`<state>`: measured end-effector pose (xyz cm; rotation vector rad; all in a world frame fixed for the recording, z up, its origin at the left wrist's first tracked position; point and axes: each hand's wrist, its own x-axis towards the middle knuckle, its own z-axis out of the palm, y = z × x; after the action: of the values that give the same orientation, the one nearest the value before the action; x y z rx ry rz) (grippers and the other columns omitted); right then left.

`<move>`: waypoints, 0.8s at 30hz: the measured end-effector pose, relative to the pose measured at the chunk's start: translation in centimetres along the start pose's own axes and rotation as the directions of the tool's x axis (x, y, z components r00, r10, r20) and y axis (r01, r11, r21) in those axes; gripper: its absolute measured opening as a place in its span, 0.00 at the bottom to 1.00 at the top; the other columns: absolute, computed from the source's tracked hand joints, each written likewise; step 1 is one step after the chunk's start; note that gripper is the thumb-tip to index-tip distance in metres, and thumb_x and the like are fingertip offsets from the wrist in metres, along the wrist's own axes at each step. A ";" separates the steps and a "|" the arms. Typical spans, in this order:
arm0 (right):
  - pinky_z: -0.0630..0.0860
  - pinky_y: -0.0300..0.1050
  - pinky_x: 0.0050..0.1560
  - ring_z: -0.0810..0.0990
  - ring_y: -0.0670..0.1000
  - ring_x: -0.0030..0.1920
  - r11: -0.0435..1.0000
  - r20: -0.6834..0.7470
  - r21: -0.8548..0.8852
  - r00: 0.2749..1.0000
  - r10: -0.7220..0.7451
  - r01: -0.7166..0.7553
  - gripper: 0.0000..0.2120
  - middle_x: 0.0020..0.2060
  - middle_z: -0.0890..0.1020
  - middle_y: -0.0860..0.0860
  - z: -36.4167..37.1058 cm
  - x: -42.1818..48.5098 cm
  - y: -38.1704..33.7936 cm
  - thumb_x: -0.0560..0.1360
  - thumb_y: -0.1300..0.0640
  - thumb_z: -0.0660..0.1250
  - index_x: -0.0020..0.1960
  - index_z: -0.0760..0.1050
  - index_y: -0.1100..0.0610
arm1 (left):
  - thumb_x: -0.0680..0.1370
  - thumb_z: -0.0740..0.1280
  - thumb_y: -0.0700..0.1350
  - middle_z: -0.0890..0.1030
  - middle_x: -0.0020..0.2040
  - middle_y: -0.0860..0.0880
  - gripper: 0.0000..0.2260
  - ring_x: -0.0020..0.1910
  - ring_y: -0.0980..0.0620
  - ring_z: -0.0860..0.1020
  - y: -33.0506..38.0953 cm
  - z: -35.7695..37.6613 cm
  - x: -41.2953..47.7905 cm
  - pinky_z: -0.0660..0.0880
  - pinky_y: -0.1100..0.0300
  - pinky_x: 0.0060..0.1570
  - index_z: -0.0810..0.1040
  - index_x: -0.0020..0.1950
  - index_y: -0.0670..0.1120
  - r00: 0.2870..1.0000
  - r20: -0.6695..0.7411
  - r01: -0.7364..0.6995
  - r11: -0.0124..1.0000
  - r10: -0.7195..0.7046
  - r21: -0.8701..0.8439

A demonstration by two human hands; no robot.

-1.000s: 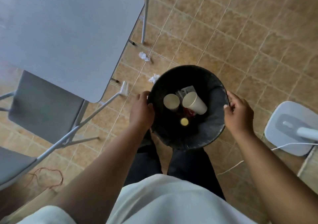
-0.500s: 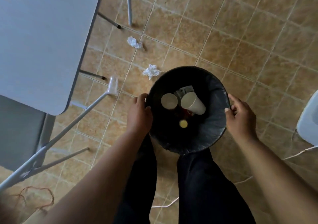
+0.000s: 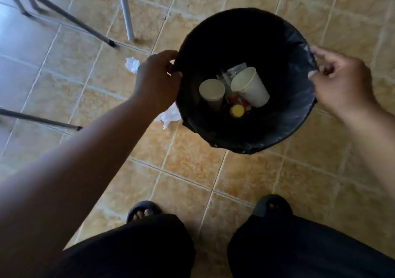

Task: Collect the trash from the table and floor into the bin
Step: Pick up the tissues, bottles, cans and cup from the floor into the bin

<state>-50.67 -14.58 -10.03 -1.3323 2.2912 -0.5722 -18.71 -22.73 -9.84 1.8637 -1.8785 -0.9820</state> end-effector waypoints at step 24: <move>0.69 0.40 0.62 0.78 0.58 0.62 0.979 -0.107 -0.100 0.977 -0.187 0.177 0.21 0.61 0.80 0.59 3.3 7.0 -0.8 0.79 0.59 0.65 0.71 0.73 0.55 | 0.76 0.65 0.39 0.83 0.55 0.48 0.13 0.55 0.46 0.81 -0.6 2.5 8.9 0.70 0.57 0.64 0.83 0.57 0.49 0.970 -0.163 -0.173 0.983 0.180 0.053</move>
<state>-51.43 -21.58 -13.36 -1.6041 2.3257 -0.6260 -20.78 -30.71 -14.16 1.7060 -1.9340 -0.7133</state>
